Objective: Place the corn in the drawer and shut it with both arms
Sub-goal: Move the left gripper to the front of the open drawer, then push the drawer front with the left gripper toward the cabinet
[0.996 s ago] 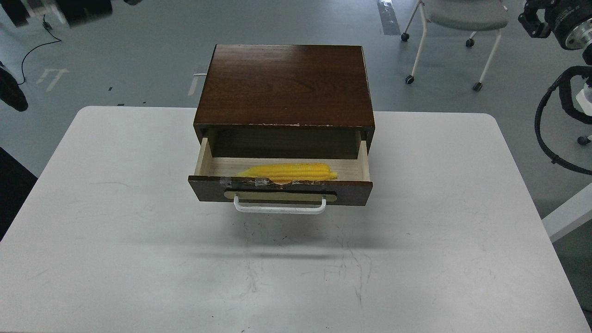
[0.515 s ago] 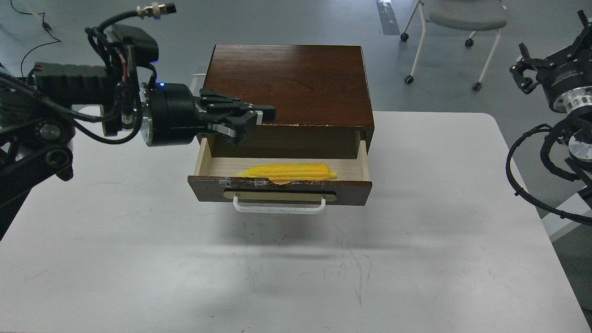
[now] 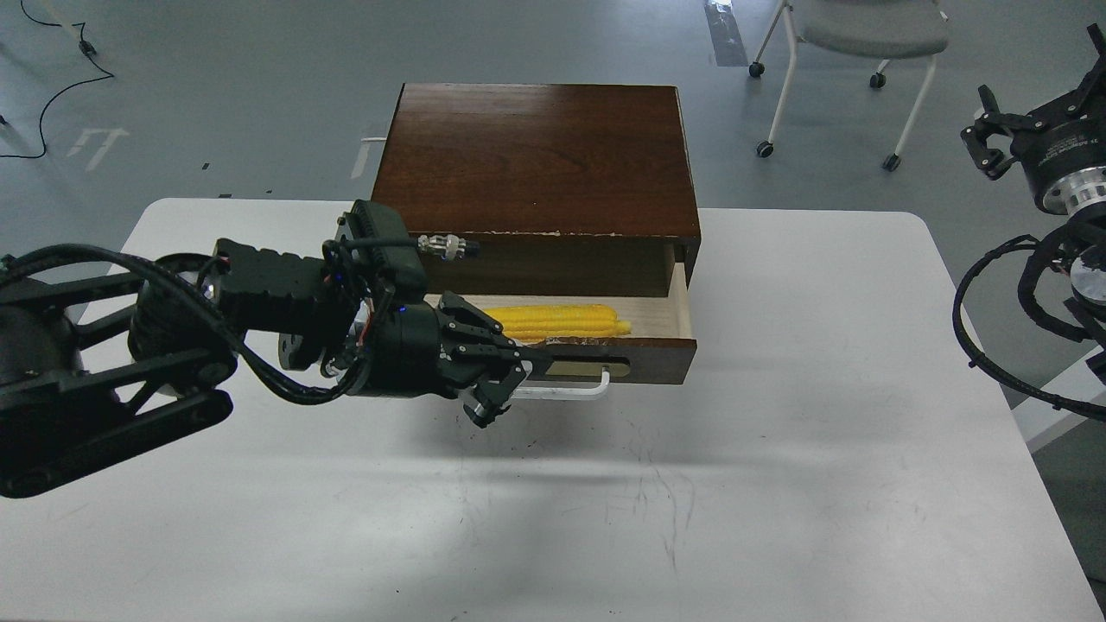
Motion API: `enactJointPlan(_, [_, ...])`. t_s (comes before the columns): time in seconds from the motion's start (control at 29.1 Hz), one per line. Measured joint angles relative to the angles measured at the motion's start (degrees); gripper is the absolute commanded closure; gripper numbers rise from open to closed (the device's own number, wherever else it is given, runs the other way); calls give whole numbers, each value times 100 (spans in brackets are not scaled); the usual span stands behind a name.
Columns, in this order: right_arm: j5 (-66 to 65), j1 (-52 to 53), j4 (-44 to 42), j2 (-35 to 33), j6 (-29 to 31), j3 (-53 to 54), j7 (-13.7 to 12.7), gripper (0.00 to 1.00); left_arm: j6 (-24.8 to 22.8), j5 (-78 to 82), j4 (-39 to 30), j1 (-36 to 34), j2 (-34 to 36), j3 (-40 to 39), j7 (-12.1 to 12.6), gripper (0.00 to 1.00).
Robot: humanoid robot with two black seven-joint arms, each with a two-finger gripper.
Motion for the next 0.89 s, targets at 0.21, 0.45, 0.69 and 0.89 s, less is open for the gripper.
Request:
enactJointPlan(0.21, [0, 15, 0, 0, 0, 0, 0, 0, -1, 536, 17, 0, 6, 110, -25, 100])
enactJointPlan(0.45, [-2, 29, 0, 0, -6, 0, 0, 0, -1, 618, 5, 4, 12, 415, -29, 100])
enactJointPlan(0.69, [-2, 35, 0, 0, -17, 0, 0, 0, -1, 941, 75, -43, 55, 437, -29, 100])
enactJointPlan(0.89, [-2, 45, 4, -4, -26, 0, 0, 0, -1, 988, 152, -91, 100, 438, -29, 100])
